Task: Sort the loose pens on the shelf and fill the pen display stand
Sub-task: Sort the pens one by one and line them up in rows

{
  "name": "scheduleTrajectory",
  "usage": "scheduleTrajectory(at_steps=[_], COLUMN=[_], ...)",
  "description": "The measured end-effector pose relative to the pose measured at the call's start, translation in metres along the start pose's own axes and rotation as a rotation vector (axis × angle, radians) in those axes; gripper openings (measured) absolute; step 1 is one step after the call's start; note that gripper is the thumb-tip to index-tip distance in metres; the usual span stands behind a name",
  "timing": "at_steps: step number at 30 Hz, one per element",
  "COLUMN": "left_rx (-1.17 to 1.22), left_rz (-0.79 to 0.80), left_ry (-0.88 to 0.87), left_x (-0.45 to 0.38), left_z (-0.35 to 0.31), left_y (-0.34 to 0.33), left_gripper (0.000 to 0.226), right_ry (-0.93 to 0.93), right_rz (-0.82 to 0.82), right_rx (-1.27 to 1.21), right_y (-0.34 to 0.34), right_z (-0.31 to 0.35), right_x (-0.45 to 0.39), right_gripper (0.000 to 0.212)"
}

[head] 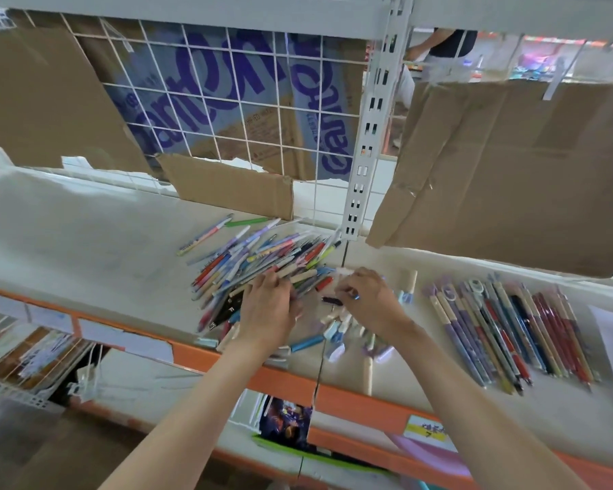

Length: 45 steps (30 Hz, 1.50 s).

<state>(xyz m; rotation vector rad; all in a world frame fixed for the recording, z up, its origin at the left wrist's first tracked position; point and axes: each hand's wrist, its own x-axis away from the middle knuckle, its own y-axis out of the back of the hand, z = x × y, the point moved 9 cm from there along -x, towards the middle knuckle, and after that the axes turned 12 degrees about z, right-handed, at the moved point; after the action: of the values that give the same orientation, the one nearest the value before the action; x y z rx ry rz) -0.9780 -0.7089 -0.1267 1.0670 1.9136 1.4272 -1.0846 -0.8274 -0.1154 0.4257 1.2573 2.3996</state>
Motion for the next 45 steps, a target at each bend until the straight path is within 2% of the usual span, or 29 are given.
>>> scheduleTrajectory(at_steps=[5,9,12,15,18,21,23,29,45], left_rx=[-0.068,0.125,0.225,0.260,0.261,0.283,0.306,0.327,0.362], left_rz=[0.035,-0.088,-0.054,0.010,0.042,0.038,0.032,0.036,0.008], left_ry=[-0.003,-0.123,-0.241,-0.229,-0.236,-0.247,-0.247,-0.251,-0.255], left_x=[-0.002,0.009,0.015,0.016,0.017,0.021,0.022,0.025,0.024], left_z=[-0.003,-0.015,-0.032,-0.038,-0.045,-0.050,-0.052,-0.054,-0.061], left_y=[-0.005,0.015,0.016,0.010,0.008,0.009,0.011,0.014,0.018], left_gripper=[0.027,0.010,0.005,0.015,0.017,0.017,0.017,0.016,0.016], right_ry=[-0.122,-0.136,-0.113,-0.094,-0.161,-0.107,-0.051,-0.072,0.005], right_rz=[-0.123,-0.147,-0.081,-0.091,-0.167,-0.152,-0.134,-0.280,-0.351], right_rx=[-0.082,-0.009,0.026,-0.002,-0.235,-0.785,-0.989,-1.135,-1.238], right_y=[0.034,0.047,0.040,0.039,0.045,0.039,0.033,0.033,0.032], right_z=[-0.034,-0.054,-0.062,-0.065,-0.072,-0.065,-0.057,-0.053,-0.056], right_x=[0.021,0.036,0.043,0.046,0.050,0.051,0.051,0.053,0.051], right_gripper=[0.023,0.030,0.018,0.005,0.004,0.028,0.035,0.013,0.008])
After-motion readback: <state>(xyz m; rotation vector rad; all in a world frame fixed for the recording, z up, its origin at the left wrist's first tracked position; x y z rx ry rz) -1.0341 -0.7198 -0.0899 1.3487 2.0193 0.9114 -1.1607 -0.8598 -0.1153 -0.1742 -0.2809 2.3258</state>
